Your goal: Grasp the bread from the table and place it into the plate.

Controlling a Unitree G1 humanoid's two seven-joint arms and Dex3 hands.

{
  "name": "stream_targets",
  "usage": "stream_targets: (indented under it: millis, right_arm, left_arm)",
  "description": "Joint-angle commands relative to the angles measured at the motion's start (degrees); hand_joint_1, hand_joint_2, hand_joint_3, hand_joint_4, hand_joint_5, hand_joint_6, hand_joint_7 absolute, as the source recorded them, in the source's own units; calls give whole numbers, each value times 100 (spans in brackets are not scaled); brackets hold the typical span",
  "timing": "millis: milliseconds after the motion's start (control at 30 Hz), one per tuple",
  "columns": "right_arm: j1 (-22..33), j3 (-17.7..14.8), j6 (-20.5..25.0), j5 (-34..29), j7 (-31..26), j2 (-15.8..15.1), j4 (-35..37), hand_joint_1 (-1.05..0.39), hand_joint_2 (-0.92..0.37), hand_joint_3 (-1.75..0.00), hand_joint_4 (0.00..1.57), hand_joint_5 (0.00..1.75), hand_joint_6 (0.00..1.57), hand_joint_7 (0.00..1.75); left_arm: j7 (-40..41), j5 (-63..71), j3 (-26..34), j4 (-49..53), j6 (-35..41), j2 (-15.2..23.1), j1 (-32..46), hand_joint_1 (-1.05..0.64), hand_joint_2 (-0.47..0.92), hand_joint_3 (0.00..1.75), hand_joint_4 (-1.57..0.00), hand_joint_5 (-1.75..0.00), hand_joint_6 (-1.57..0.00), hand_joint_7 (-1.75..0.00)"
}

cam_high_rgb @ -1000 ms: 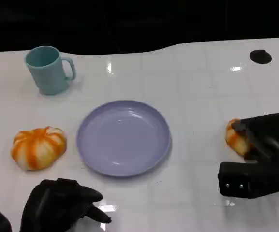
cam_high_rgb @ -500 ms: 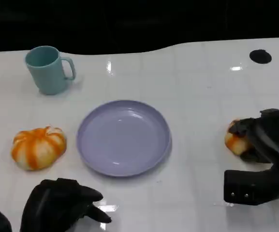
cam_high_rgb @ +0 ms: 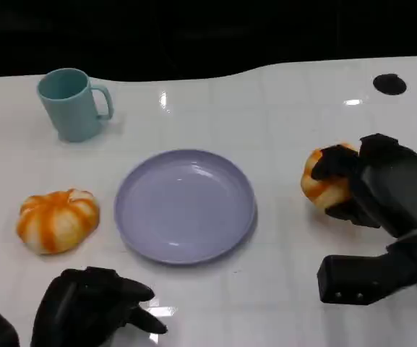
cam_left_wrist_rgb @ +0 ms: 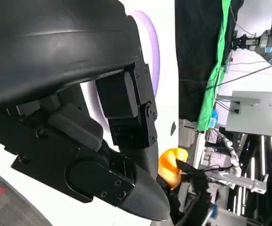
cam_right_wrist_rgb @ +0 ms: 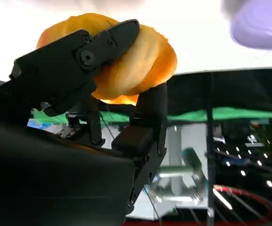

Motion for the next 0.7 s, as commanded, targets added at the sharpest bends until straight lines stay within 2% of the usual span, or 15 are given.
stream_targets:
  millis: [33,67,100,133,167,200,367,500,700]
  right_arm:
    - [198,-113,-38,47,15,-119,-526,-6,-83,-4,99,175,88,158]
    - [212,-113,-108,59,-1,-110,-620,-5,-83,-5,100,175,89,156]
    - [218,-103,-201,82,7,-87,-705,-3,-59,-53,101,175,93,151]
    - [213,-90,-265,104,29,-46,-759,-3,-37,-93,102,175,94,149]
    - [206,-82,-304,120,55,-7,-792,-3,-24,-118,102,175,94,148]
    - [183,-67,-359,133,56,52,-799,-4,-19,-127,102,175,95,148]
    - [-14,-23,-536,261,286,427,-786,-3,-14,-143,104,175,97,146]
    - [-225,23,-594,299,435,775,-618,-7,-18,-143,102,175,92,152]
    - [-579,177,-676,232,331,1265,-42,-8,-21,-140,101,175,86,161]
  left_arm:
    - [57,20,34,45,-57,51,-46,-105,77,0,-157,-38,-157,-14]
    - [38,14,32,43,-57,55,-43,-105,76,0,-157,-38,-157,-14]
    - [26,13,29,42,-58,58,-41,-105,76,0,-157,-38,-157,-14]
    - [21,9,28,46,-51,59,-43,-105,76,0,-157,-38,-157,-14]
    - [18,3,30,56,-42,59,-49,-105,76,0,-157,-38,-157,-14]
    - [24,2,32,60,-30,59,-50,-105,76,0,-157,-38,-157,-14]
    - [35,24,31,77,-75,56,-42,-105,76,0,-157,-38,-157,-15]
    - [24,26,27,65,-81,65,-25,-105,76,0,-157,-38,-157,-15]
    - [22,31,9,26,-63,66,-3,-105,76,0,-157,-38,-157,-15]
